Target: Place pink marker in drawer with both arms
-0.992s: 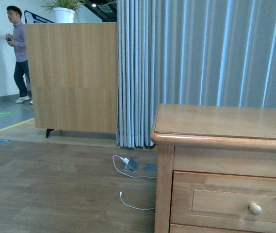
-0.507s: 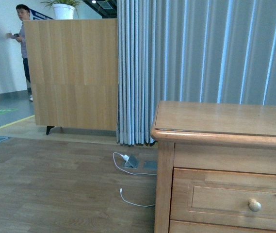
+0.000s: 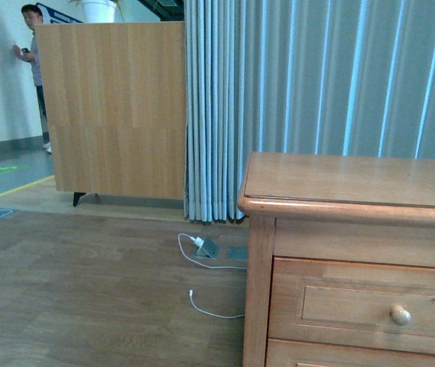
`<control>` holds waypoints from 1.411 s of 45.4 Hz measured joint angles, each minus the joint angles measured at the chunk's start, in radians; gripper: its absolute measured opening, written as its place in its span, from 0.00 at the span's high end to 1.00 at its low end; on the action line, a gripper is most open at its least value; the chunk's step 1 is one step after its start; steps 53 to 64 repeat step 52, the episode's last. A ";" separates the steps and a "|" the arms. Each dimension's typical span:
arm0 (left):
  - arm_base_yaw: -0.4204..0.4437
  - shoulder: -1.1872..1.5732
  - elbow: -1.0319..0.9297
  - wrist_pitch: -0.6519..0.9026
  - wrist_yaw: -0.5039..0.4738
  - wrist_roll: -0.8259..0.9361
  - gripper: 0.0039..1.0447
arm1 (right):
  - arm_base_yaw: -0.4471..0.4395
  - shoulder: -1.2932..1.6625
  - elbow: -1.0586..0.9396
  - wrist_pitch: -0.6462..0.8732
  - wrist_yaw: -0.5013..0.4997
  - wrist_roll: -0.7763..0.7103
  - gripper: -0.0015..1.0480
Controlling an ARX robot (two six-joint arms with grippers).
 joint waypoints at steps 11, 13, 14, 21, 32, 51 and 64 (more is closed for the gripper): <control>0.000 0.000 0.000 0.000 0.000 0.000 0.06 | 0.000 -0.161 0.001 -0.193 0.000 0.000 0.98; 0.000 0.000 0.000 0.000 0.000 0.000 0.06 | 0.000 -0.189 0.001 -0.198 0.000 0.000 0.98; 0.000 0.000 0.000 0.000 0.000 0.000 0.06 | 0.000 -0.194 0.001 -0.198 0.000 0.000 0.98; 0.000 0.000 0.000 0.000 0.000 0.000 0.06 | 0.000 -0.196 0.001 -0.203 0.000 0.000 0.98; 0.000 0.000 0.000 0.000 0.000 0.000 0.06 | 0.000 -0.197 0.001 -0.204 0.000 -0.002 0.81; 0.000 0.000 0.000 0.000 0.000 0.000 0.06 | 0.000 -0.197 0.001 -0.204 0.000 -0.001 0.07; 0.000 0.000 0.000 0.000 0.000 0.000 0.06 | 0.000 -0.197 0.001 -0.204 0.000 -0.002 0.09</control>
